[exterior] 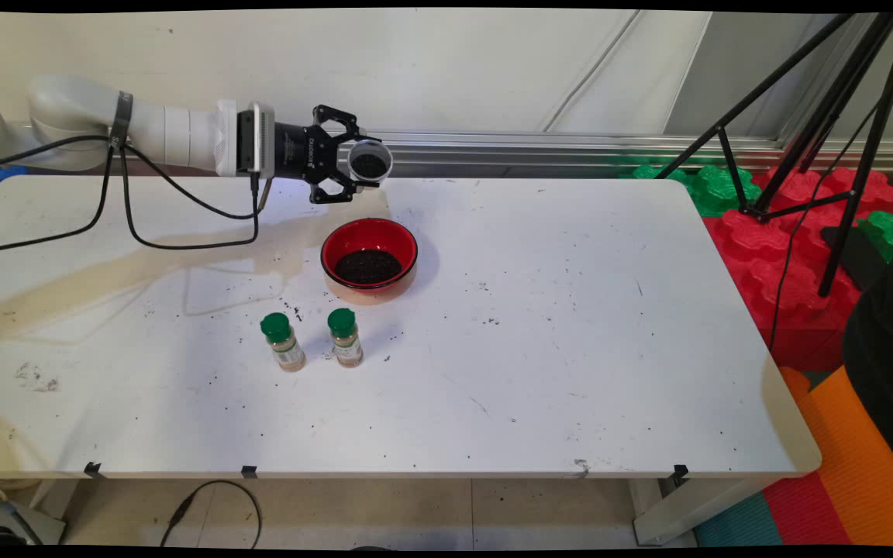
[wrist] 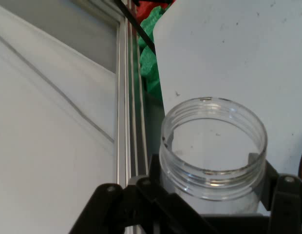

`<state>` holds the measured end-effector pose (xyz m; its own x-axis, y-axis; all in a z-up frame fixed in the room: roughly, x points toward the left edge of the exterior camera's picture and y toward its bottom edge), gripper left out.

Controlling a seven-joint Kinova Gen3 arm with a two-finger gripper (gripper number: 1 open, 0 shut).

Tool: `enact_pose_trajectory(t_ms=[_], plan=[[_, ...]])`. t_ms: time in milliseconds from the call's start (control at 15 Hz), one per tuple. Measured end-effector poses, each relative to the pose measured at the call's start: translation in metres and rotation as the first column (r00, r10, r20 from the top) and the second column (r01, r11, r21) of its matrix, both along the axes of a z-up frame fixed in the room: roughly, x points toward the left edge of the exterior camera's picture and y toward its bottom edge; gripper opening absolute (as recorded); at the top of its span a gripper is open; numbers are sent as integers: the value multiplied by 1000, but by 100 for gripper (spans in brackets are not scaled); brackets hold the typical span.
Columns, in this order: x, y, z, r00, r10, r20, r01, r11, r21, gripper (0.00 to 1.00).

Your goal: Pour the black seasoning powder in the red bowl

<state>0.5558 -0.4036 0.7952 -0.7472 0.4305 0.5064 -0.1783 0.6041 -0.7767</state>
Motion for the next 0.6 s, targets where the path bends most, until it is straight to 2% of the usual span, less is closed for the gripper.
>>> enact_pose_trajectory(t_ms=[267,600], plan=[[-2,3,-3,997,-31,66,35,998,-57,0],[-5,6,-6,988,-61,142,78,990,-116,0]])
